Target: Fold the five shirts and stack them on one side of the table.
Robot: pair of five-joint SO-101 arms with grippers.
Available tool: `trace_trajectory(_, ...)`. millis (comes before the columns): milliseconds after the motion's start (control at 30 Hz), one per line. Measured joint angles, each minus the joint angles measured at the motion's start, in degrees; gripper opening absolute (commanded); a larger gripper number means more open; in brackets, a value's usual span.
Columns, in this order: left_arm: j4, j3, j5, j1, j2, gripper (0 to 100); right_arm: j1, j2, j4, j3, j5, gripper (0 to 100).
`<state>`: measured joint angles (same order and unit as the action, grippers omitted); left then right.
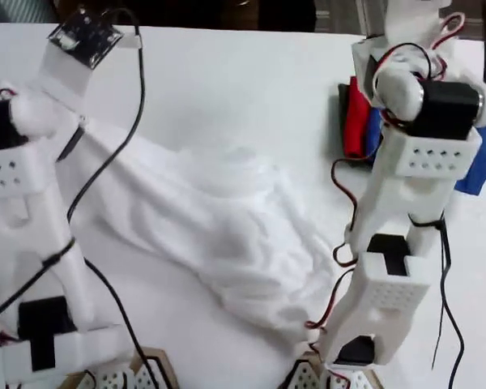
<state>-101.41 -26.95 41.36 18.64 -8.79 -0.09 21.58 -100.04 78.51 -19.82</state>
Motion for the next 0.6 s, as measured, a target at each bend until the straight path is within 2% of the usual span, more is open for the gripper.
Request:
trace_trajectory(100, 0.00, 6.77, -0.18, 0.18, -0.97, 3, -2.37, 0.00, 0.00, -5.80, 4.40, 6.2)
trace_trajectory(233, 2.55, 19.43, -0.18, 0.53, -1.05, 3, -9.41, 2.73, 0.18, -16.18, 8.18, 14.6)
trace_trajectory(400, 9.58, 33.76, -0.18, 2.99, -1.05, 3, -15.47, 13.10, 4.31, -20.92, 8.97, 15.2)
trace_trajectory(600, 16.09, 43.96, -0.18, 4.92, -1.14, 3, -21.80, 25.14, 11.87, -21.19, 8.97, 15.3)
